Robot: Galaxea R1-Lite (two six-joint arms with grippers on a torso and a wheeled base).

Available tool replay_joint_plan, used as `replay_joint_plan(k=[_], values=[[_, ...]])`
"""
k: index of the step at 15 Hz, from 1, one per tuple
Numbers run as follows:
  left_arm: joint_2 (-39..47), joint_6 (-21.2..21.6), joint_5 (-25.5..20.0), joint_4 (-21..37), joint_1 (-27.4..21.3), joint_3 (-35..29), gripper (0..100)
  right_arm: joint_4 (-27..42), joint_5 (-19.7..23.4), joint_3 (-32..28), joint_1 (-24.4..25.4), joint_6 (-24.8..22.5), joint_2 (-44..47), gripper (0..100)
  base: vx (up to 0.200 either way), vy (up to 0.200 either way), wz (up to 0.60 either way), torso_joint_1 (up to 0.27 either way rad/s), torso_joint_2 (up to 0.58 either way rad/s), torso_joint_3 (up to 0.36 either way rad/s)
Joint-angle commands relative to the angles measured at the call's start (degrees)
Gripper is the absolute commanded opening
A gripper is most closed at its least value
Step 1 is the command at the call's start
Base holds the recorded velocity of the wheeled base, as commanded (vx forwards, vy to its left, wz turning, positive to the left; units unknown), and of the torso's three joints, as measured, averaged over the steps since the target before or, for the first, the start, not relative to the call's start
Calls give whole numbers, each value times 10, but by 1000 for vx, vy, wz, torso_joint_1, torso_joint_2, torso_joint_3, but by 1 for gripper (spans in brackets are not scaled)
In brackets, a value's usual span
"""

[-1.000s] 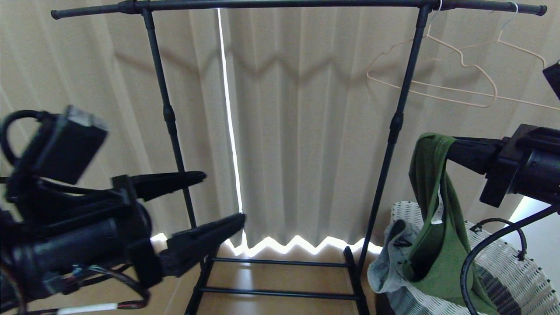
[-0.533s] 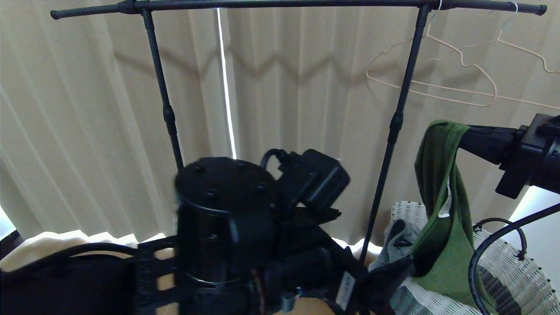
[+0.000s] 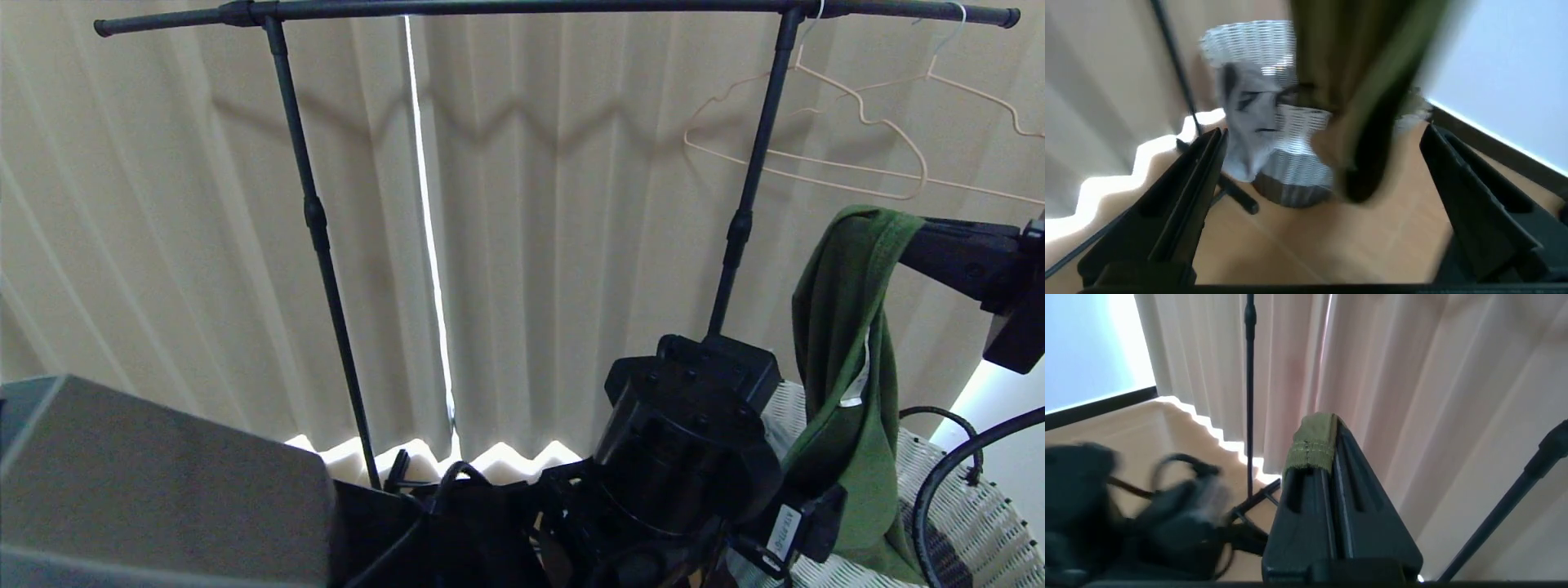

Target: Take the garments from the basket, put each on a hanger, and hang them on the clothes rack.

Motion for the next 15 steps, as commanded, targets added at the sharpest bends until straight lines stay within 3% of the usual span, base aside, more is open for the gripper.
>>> replay_joint_plan(k=[1,7,8,13,15], values=[[30,-3,3,-5,6,-15,100,0,0,0,0,0,-5,0,0,0,0,0,0,0],[61,-3,2,-36,31,-23,100,0,0,2,0,0,-5,0,0,0,0,0,0,0],[61,-3,2,-36,32,-23,0,0,0,2,0,0,-5,0,0,0,0,0,0,0],[56,3,3,-37,36,3,0,0,-1,1,0,0,-7,0,0,0,0,0,0,0],[48,15,24,-67,35,32,0,0,-1,1,0,0,-5,0,0,0,0,0,0,0]])
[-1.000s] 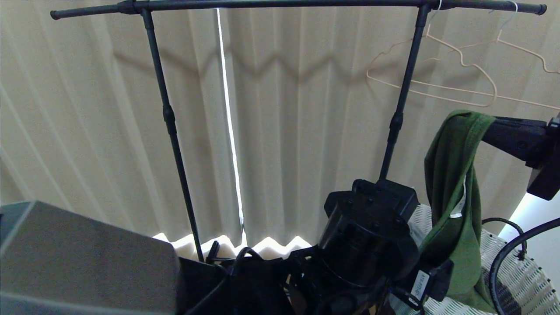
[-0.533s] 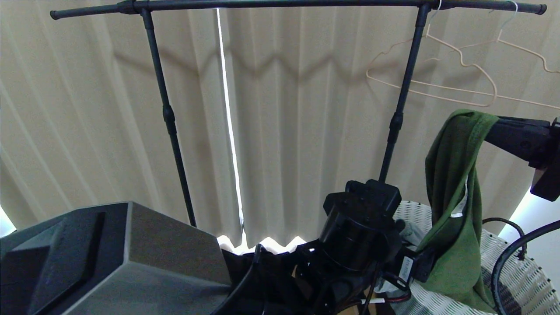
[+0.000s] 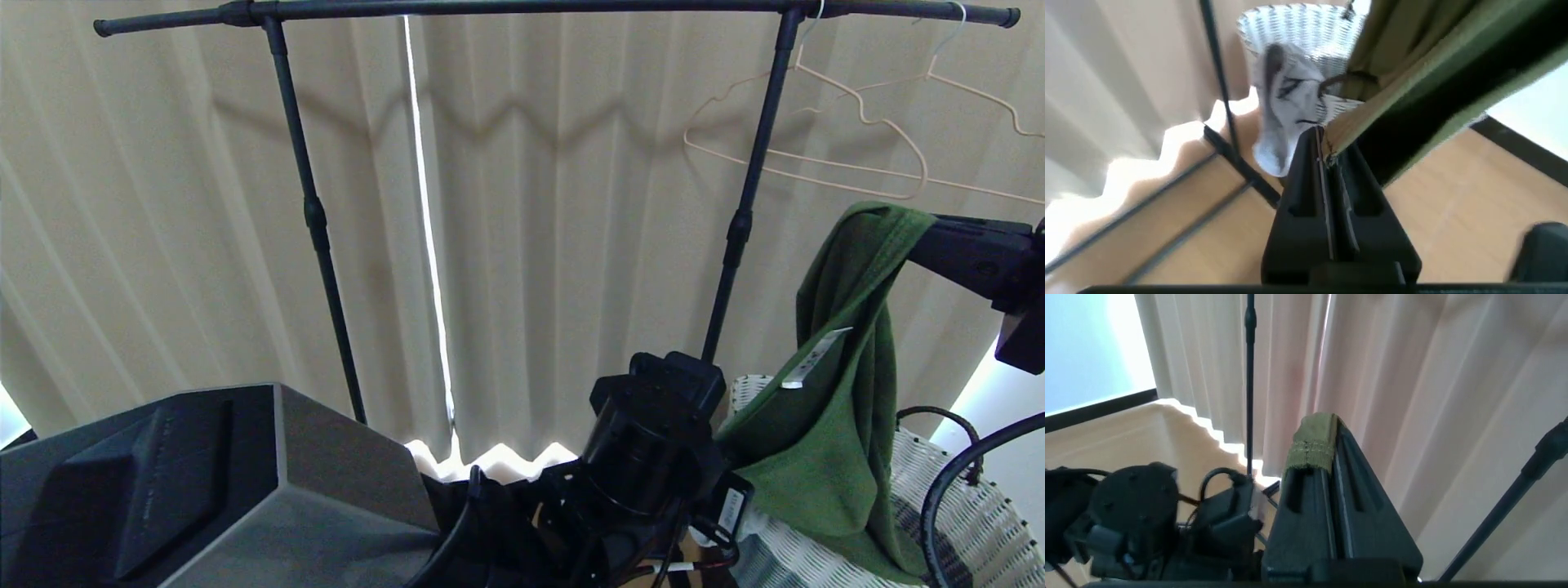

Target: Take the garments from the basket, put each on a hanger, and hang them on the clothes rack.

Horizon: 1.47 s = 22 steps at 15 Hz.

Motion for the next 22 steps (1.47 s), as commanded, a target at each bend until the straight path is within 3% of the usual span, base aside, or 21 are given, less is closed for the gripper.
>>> replay_joint_plan(k=[1,2,3,5,10,13,16,19,22], values=[[-29,34,25,-43,0,55,0,0,-1,0,0,0,5,0,0,0,0,0,0,0],[-31,37,25,-48,1,62,0,0,-1,0,0,0,5,0,0,0,0,0,0,0],[-103,72,21,-79,12,139,0,-1,-2,0,0,0,19,0,0,0,0,0,0,0],[-179,76,21,-68,41,185,0,-2,-2,-8,0,0,40,0,0,0,0,0,0,0],[-351,82,11,76,150,196,0,-87,-1,-18,0,-1,101,0,0,0,0,0,0,0],[-423,82,-37,160,214,164,0,-116,-2,-40,0,-1,128,0,0,0,0,0,0,0],[-436,83,-55,227,240,97,0,-116,-5,-55,-3,0,144,0,0,0,0,0,0,0],[-386,84,-46,232,250,62,0,-117,-8,-49,-17,1,178,0,0,0,0,0,0,0],[-329,84,-18,234,251,16,0,-178,-6,-42,-82,1,236,0,0,0,0,0,0,0]])
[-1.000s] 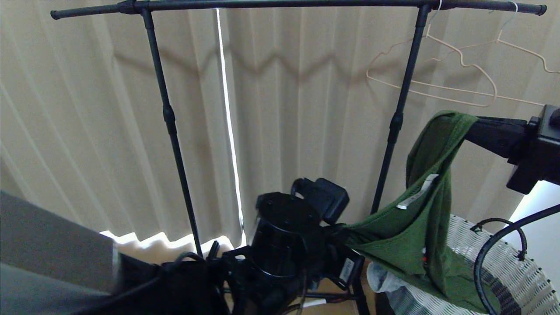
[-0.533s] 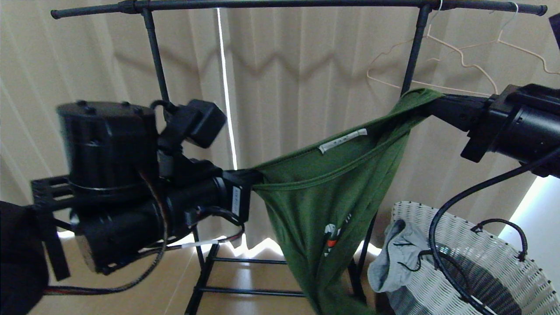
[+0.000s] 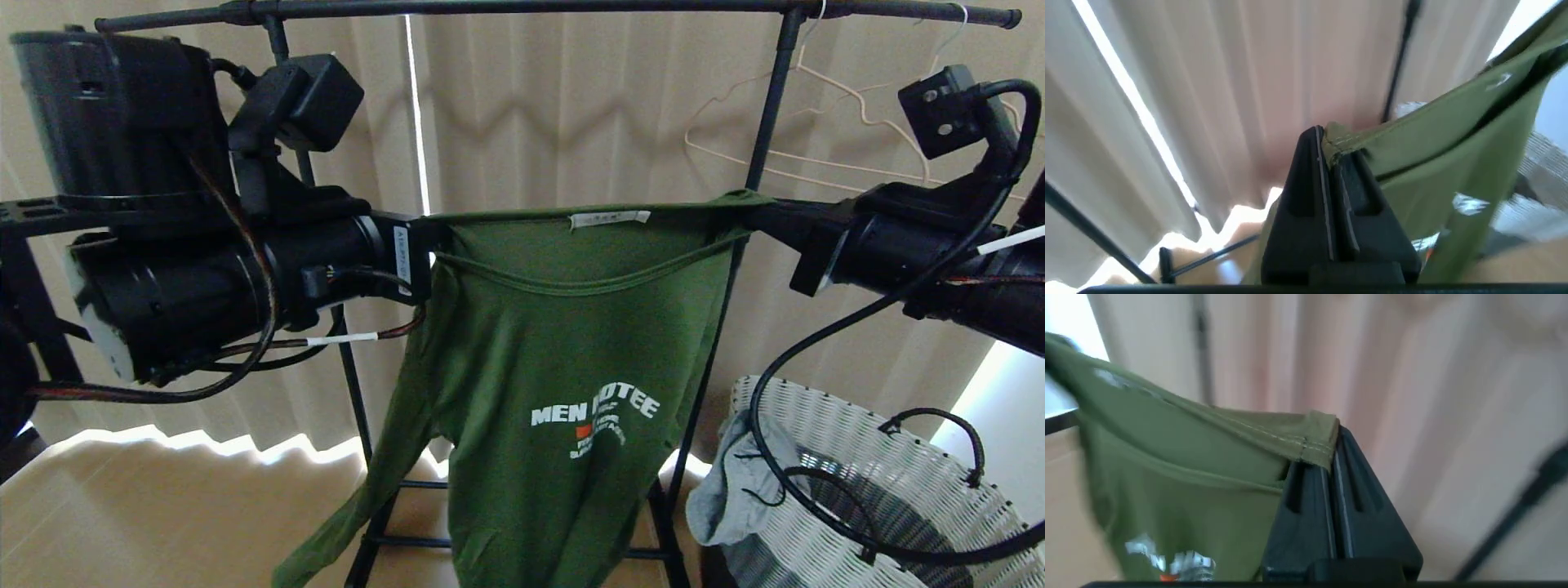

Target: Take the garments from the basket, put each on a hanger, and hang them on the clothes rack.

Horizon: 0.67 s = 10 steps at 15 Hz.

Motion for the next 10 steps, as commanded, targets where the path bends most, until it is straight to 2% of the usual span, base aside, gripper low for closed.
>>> replay_joint_plan(k=[1,5,8,10], values=[[38,0,6,4,0,-34,0,-43,2,10,-43,-1,53,0,0,0,0,0,0,0],[38,20,4,10,0,-59,0,-97,5,10,-63,-1,90,0,0,0,0,0,0,0],[43,25,4,8,-4,-57,0,-100,5,12,-63,0,90,0,0,0,0,0,0,0],[69,24,3,4,-11,-69,0,-89,5,26,-64,-1,59,0,0,0,0,0,0,0]])
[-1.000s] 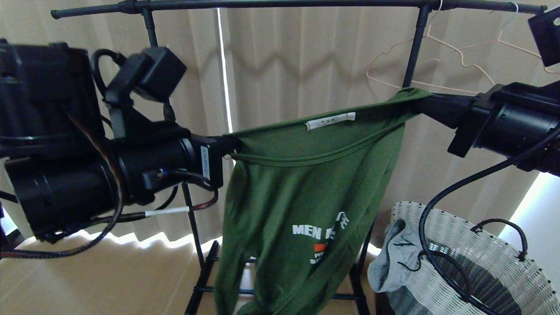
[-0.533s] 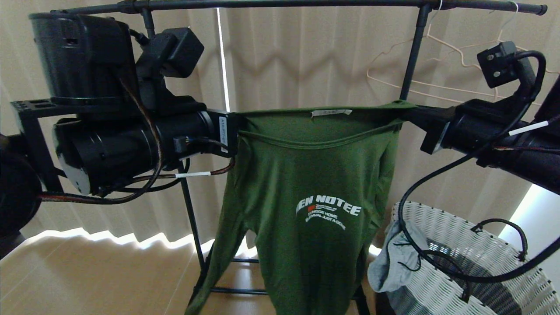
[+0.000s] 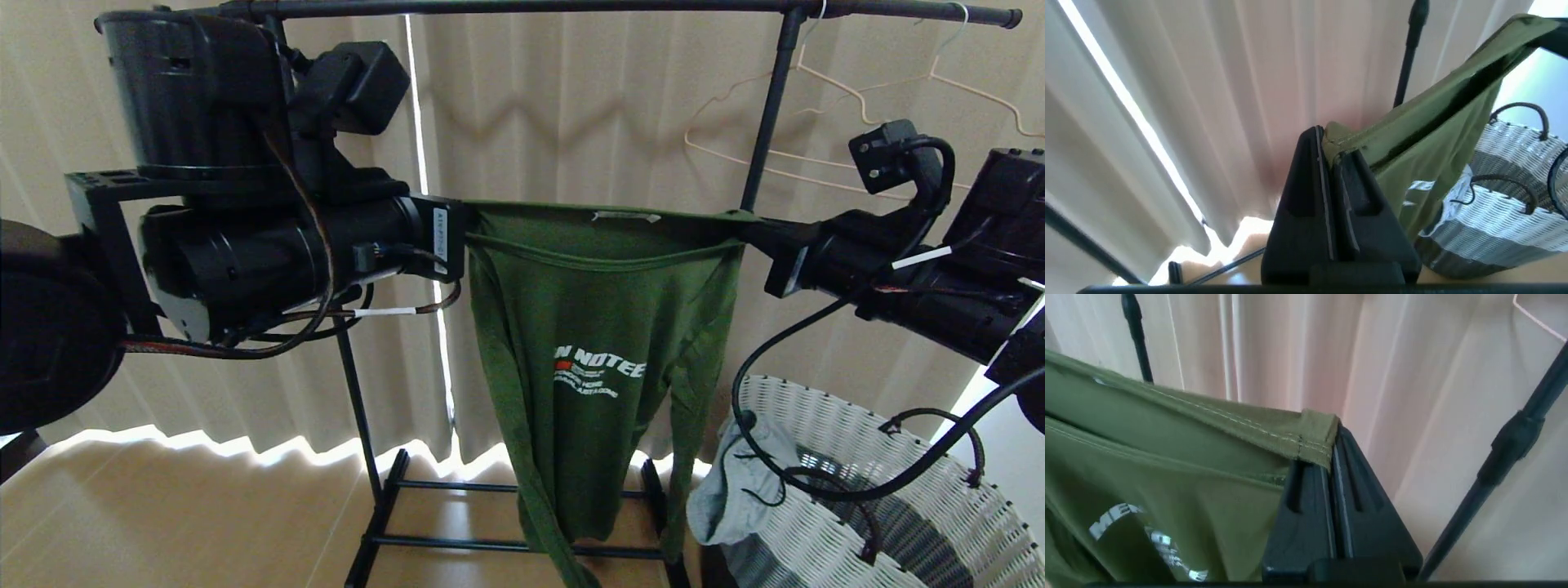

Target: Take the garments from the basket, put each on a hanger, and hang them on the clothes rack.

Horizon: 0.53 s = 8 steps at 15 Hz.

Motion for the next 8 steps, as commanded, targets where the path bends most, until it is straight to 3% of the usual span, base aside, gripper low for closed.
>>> replay_joint_plan(k=[1,4,7,8], values=[[25,-1,0,-1,-3,-16,0,7,0,22,0,-1,-33,0,0,0,0,0,0,0],[48,0,-2,2,-4,-54,0,61,5,78,1,-1,-113,0,0,0,0,0,0,0],[80,14,-3,3,-1,-106,0,86,152,138,2,-1,-205,0,0,0,0,0,0,0],[82,14,-4,4,-1,-113,0,86,171,143,4,-1,-212,0,0,0,0,0,0,0]])
